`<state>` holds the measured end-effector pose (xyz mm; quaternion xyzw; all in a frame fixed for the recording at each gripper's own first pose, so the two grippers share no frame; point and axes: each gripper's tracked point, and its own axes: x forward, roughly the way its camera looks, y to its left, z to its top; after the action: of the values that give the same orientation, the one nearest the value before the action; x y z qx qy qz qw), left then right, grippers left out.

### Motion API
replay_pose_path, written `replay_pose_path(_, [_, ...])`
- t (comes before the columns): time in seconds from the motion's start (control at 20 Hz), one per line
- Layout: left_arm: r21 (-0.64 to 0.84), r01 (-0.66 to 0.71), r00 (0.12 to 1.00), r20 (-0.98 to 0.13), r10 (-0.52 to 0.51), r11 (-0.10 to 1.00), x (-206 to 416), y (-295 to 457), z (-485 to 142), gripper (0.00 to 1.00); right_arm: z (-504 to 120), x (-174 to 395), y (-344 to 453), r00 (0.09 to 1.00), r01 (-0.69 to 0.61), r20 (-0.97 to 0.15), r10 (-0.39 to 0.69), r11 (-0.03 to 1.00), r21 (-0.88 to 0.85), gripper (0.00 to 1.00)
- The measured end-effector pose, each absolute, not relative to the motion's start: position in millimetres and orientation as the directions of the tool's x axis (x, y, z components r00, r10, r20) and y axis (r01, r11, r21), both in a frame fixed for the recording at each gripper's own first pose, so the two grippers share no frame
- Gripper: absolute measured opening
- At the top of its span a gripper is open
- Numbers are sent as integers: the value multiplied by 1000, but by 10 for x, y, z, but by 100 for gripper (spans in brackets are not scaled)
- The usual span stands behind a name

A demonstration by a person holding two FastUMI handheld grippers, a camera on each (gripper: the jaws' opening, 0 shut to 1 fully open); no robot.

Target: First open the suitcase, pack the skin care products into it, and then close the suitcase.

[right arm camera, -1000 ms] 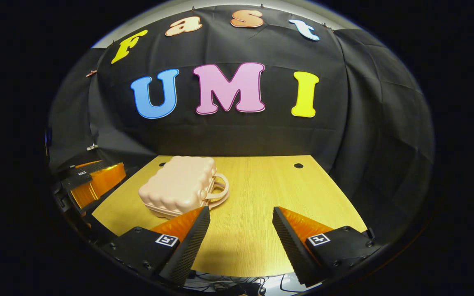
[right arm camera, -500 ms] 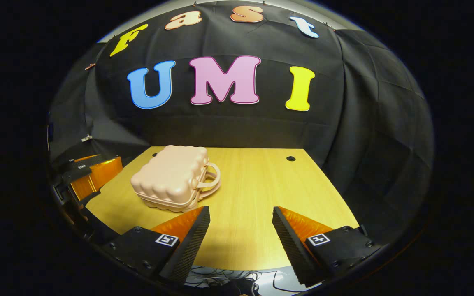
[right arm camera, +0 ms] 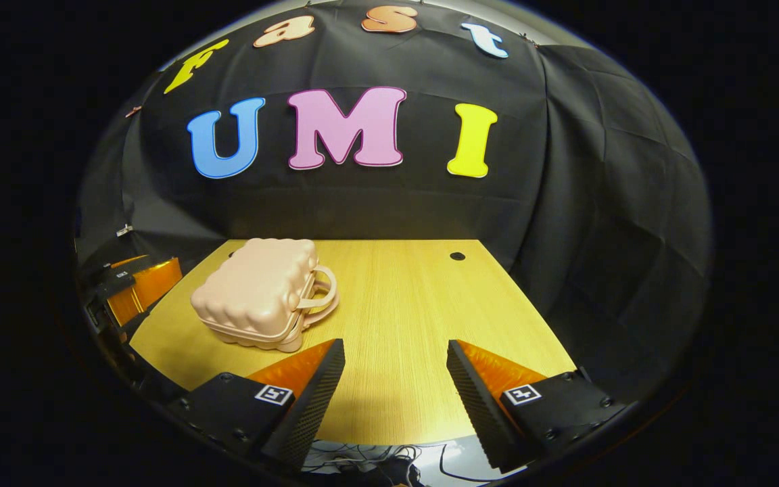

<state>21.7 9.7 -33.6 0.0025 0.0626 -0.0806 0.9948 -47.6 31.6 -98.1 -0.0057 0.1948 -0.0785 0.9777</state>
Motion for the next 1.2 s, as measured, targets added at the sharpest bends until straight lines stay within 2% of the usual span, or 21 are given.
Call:
replay_pose_path(0.65, [-5, 238, 966, -103, -238, 971, 374, -141, -180, 96, -702, -436, 287, 923, 187, -332, -197, 980, -62, 97])
replay_pose_path(1.0, [20, 187, 978, -101, -184, 982, 337, -35, -65, 96, -509, -218, 406, 947, 135, -288, -139, 990, -32, 97])
replay_pose_path(1.2, [39, 200, 975, -111, -195, 979, 229, -41, -52, 96, -431, -127, 531, 960, 108, -260, -108, 994, -13, 97])
